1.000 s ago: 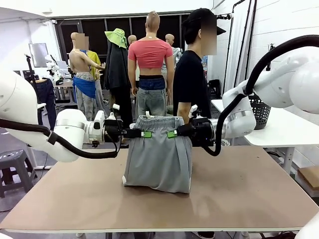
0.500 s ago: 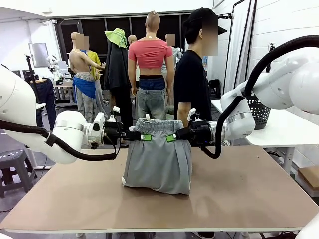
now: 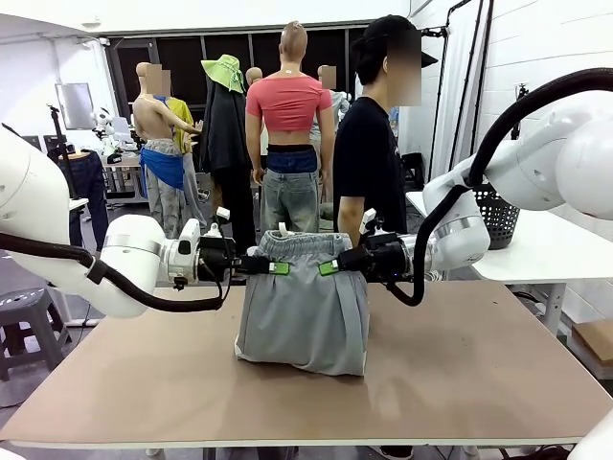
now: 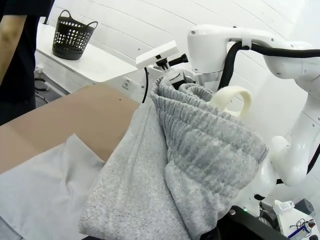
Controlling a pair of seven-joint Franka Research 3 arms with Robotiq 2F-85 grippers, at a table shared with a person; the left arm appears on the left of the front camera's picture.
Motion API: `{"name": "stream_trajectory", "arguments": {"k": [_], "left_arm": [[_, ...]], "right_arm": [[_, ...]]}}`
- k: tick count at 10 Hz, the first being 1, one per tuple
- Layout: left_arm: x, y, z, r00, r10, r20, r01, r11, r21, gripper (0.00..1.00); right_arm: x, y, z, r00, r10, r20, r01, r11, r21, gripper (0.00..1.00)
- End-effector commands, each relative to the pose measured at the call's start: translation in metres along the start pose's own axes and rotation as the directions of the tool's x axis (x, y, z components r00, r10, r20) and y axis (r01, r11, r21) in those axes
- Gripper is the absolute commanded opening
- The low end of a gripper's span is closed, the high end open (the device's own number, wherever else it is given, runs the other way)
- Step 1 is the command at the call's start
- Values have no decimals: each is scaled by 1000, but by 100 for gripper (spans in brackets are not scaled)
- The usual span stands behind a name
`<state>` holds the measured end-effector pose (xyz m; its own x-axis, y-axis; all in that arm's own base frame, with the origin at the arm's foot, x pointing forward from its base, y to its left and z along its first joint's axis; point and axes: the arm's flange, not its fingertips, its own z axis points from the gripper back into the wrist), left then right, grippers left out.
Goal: Fold the training pants.
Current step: Fold the Training pants in half.
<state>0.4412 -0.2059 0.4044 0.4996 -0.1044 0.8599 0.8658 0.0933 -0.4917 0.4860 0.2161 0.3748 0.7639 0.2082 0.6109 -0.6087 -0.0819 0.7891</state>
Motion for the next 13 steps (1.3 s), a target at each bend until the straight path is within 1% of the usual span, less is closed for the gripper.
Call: {"name": "stream_trajectory", "arguments": {"k": [1, 2, 4, 5, 6, 7, 9, 10, 11, 12, 13], "left_arm": [[-9, -1, 8, 999, 29, -36, -29, 999, 18, 0], [-10, 0, 13, 998, 48, -43, -46, 999, 27, 0], [-15, -6, 24, 988, 140, -64, -140, 990, 2, 0], [-20, -9, 27, 978, 194, -81, -196, 980, -22, 0], [-23, -11, 31, 958, 267, -102, -272, 961, -46, 0], [-27, -16, 32, 939, 320, -127, -331, 941, -70, 0], [-35, -15, 29, 926, 348, -145, -360, 931, -61, 0], [-36, -5, 27, 935, 331, -125, -338, 940, -40, 0], [-35, 7, 23, 952, 285, -109, -289, 957, -19, 0], [-32, 16, 20, 947, 296, -121, -297, 955, 11, 0], [-23, 25, 13, 949, 287, -134, -285, 958, 31, 0]], "right_arm": [[-16, 0, 2, 1000, 2, 29, -1, 999, -34, 0], [-22, -1, 1, 999, -15, 42, 16, 1000, -23, 0], [-38, -2, -6, 997, -34, 68, 36, 999, -20, 0], [-44, -2, -8, 995, -54, 80, 55, 998, -11, 0], [-46, -3, -11, 994, -77, 77, 75, 997, 25, 0], [-49, -2, -14, 993, -99, 69, 98, 995, 30, 0], [-52, 1, -21, 993, -101, 55, 100, 995, 21, 0], [-50, -2, -21, 993, -89, 72, 89, 996, 4, 0], [-48, -8, -17, 988, -112, 107, 112, 994, 10, 0], [-45, -17, -10, 977, -144, 160, 143, 990, 18, 0], [-43, -24, -7, 969, -164, 187, 162, 986, 26, 0]]}}
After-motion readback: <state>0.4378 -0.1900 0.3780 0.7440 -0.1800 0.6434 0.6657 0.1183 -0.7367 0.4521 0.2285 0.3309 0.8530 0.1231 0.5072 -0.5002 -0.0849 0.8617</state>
